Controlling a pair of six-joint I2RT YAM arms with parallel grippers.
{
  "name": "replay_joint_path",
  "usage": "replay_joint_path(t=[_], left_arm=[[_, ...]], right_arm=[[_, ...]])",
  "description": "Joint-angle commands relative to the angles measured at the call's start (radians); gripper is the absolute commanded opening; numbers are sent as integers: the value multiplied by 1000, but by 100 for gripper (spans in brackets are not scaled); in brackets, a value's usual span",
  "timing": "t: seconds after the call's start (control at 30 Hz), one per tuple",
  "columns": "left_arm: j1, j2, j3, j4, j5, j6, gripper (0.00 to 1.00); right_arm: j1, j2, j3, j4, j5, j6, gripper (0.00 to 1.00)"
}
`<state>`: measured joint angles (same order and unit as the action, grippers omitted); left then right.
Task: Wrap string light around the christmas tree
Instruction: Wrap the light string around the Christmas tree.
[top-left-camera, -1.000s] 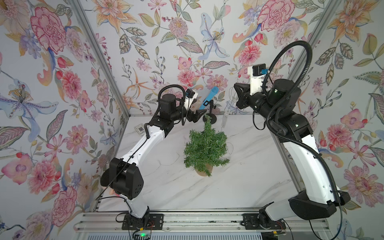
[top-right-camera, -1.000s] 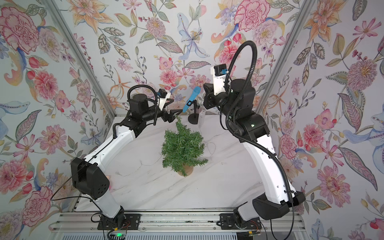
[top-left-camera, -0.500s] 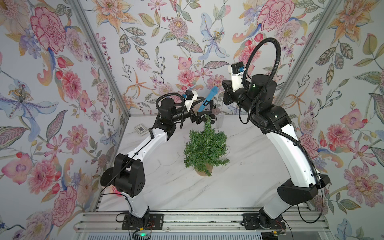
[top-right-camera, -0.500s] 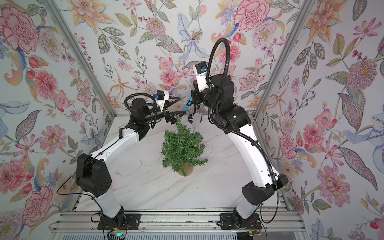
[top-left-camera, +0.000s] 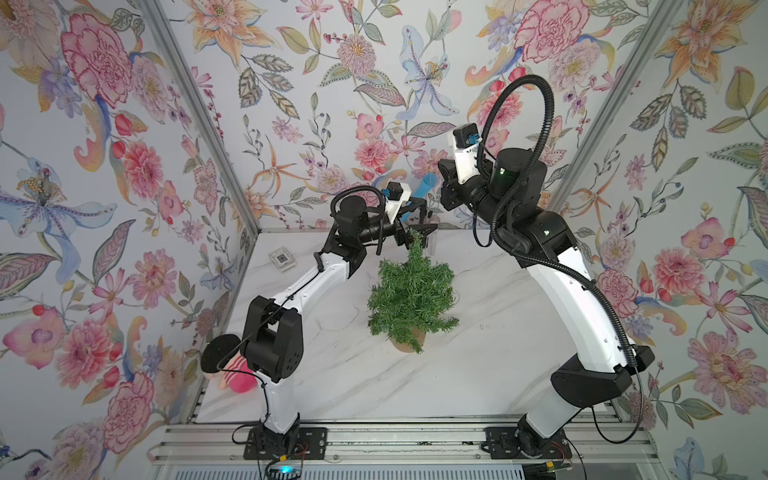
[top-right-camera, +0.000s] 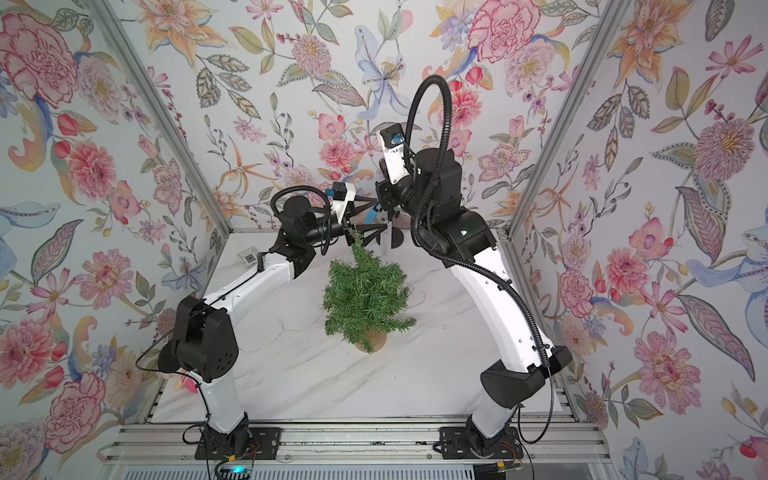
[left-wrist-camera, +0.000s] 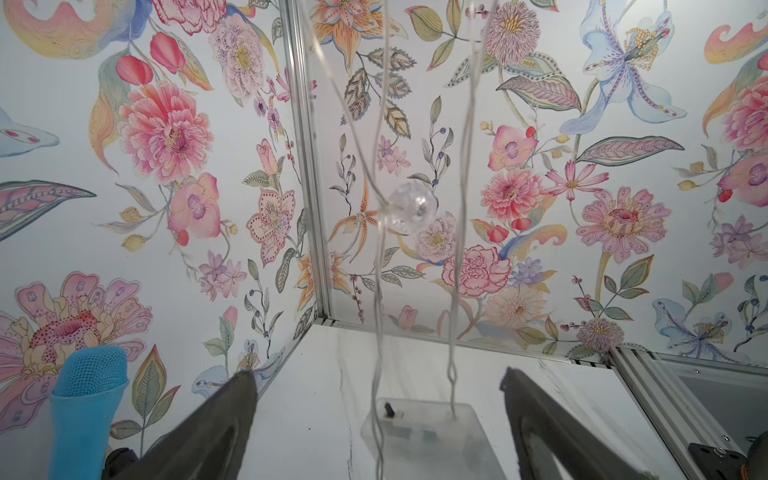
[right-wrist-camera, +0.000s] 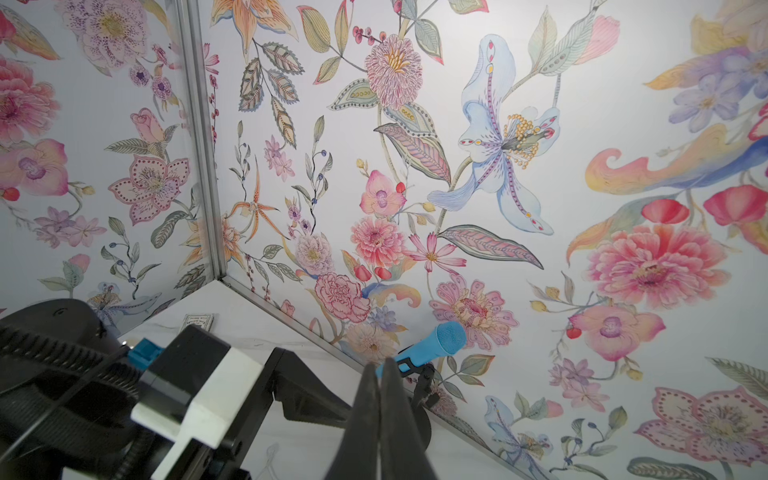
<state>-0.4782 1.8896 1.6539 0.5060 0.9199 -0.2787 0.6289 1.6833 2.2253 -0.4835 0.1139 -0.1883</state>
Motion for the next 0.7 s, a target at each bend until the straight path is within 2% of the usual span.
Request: replay_joint_path(t=[0.0,0.2,0.4,0.57,0.67], left_arm=[[-7,14,56,-51,-57,41,93],[-7,-24,-3,16,-57,23,91],[-5,-101,-117,97,-59,23,94],[3,-134,-174,189,-101,-14,95],[7,-127,-161,223,-141,-55,93]], right_arm=[[14,7,23,16,16,-31,0],[13,8,18,16,69,-55,0],[13,3,8,16,95,-58,0],[14,-7,-4,15,92,-62,0],[13,-14,-13,16,91,-64,0]])
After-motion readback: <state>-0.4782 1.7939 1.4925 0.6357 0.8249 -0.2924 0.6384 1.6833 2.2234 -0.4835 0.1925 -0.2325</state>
